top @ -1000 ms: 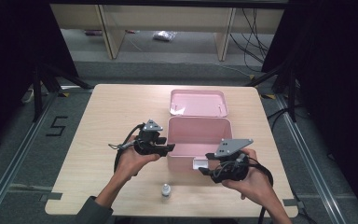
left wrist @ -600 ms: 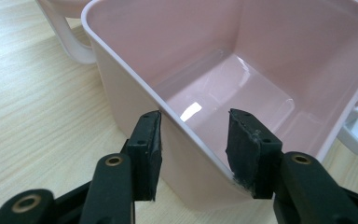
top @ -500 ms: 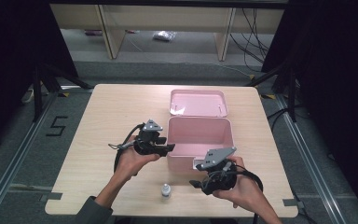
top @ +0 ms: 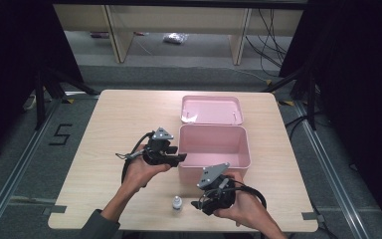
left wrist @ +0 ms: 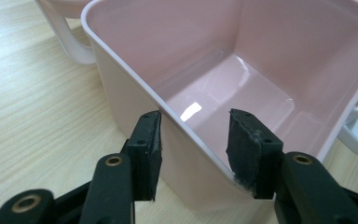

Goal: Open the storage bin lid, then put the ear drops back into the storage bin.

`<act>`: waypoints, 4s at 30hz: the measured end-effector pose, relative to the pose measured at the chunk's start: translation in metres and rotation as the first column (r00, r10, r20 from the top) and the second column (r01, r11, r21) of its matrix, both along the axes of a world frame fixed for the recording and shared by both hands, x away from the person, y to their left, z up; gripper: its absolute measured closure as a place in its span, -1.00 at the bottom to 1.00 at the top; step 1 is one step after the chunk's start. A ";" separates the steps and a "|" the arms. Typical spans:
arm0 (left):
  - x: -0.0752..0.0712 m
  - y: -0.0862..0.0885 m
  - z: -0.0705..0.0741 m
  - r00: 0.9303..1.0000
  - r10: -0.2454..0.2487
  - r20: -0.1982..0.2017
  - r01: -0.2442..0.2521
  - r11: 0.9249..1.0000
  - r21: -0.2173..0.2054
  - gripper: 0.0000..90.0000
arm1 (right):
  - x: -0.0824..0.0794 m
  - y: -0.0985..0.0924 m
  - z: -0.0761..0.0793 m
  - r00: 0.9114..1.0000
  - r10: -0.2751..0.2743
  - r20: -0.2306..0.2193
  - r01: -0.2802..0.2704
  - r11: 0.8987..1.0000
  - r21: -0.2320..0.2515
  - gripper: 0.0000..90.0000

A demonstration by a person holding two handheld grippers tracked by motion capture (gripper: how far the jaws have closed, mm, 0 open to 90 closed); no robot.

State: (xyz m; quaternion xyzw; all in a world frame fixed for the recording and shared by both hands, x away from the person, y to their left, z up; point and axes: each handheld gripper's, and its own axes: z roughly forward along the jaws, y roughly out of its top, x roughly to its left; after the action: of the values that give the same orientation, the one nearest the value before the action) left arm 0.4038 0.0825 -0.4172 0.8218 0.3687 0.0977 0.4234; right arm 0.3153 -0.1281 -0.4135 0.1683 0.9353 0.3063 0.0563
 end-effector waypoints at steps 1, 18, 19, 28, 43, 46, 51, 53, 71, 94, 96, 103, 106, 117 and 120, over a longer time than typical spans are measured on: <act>0.000 0.000 0.000 1.000 0.000 -0.001 0.000 1.000 -0.001 0.21 | 0.000 0.003 -0.001 1.000 0.009 0.002 -0.008 1.000 -0.017 -0.02; 0.002 0.001 0.000 1.000 -0.011 -0.010 0.010 1.000 -0.004 0.20 | 0.000 0.035 -0.007 0.995 0.099 -0.001 -0.098 0.984 -0.146 -0.04; 0.002 0.001 0.000 1.000 -0.011 -0.010 0.011 1.000 -0.003 0.20 | 0.000 0.037 -0.008 0.996 0.088 -0.004 -0.088 0.984 -0.153 -0.05; 0.003 0.002 0.000 1.000 -0.021 -0.017 0.021 1.000 -0.006 0.19 | 0.003 0.054 -0.015 0.991 0.133 -0.023 -0.135 0.973 -0.186 -0.05; 0.005 0.003 -0.001 0.999 -0.024 -0.032 0.024 1.000 -0.019 0.17 | 0.003 0.066 -0.014 0.991 0.131 -0.027 -0.134 0.963 -0.232 -0.06; 0.005 0.001 -0.002 1.000 -0.013 -0.027 0.012 0.999 -0.034 0.17 | 0.003 0.066 -0.014 0.992 0.118 -0.035 -0.123 0.964 -0.234 -0.06; 0.007 0.002 -0.002 0.999 -0.027 -0.029 0.026 0.999 -0.018 0.15 | 0.005 0.067 -0.017 0.992 0.119 -0.036 -0.124 0.963 -0.239 -0.07; 0.007 0.003 -0.002 0.999 -0.027 -0.032 0.026 0.999 -0.021 0.13 | 0.004 0.068 -0.017 0.993 0.108 -0.044 -0.116 0.964 -0.239 -0.07; 0.023 0.003 -0.005 0.999 -0.024 -0.043 0.022 0.999 -0.027 -0.04 | 0.009 0.074 -0.022 0.990 0.137 -0.024 -0.138 0.950 -0.279 -0.07; 0.027 0.001 -0.005 0.998 -0.034 -0.049 0.032 0.999 -0.044 0.07 | 0.019 0.087 -0.043 0.976 0.216 -0.026 -0.212 0.915 -0.343 0.06; 0.027 0.001 -0.005 0.998 -0.035 -0.049 0.033 0.998 -0.044 0.07 | 0.019 0.088 -0.044 0.974 0.223 -0.031 -0.220 0.912 -0.345 0.10; 0.027 0.001 -0.005 0.998 -0.035 -0.047 0.033 0.999 -0.042 0.08 | 0.018 0.088 -0.044 0.969 0.243 -0.047 -0.244 0.904 -0.350 0.34; 0.027 0.002 -0.004 0.998 -0.048 -0.045 0.047 0.999 -0.025 0.08 | 0.016 0.088 -0.042 0.967 0.251 -0.045 -0.250 0.904 -0.346 0.34; 0.027 0.002 -0.004 0.998 -0.039 -0.039 0.038 0.999 -0.019 0.08 | 0.011 0.079 -0.026 0.971 0.232 -0.064 -0.240 0.923 -0.300 0.35; 0.027 0.002 -0.004 0.998 -0.040 -0.039 0.039 0.999 -0.021 0.08 | 0.009 0.073 -0.022 0.980 0.181 -0.081 -0.197 0.927 -0.318 0.34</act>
State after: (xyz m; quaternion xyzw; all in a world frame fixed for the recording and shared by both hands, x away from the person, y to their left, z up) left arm 0.4303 0.0843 -0.4214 0.8264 0.3617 0.0694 0.4260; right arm 0.3246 -0.0554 -0.4355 0.0735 0.9858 0.1478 0.0298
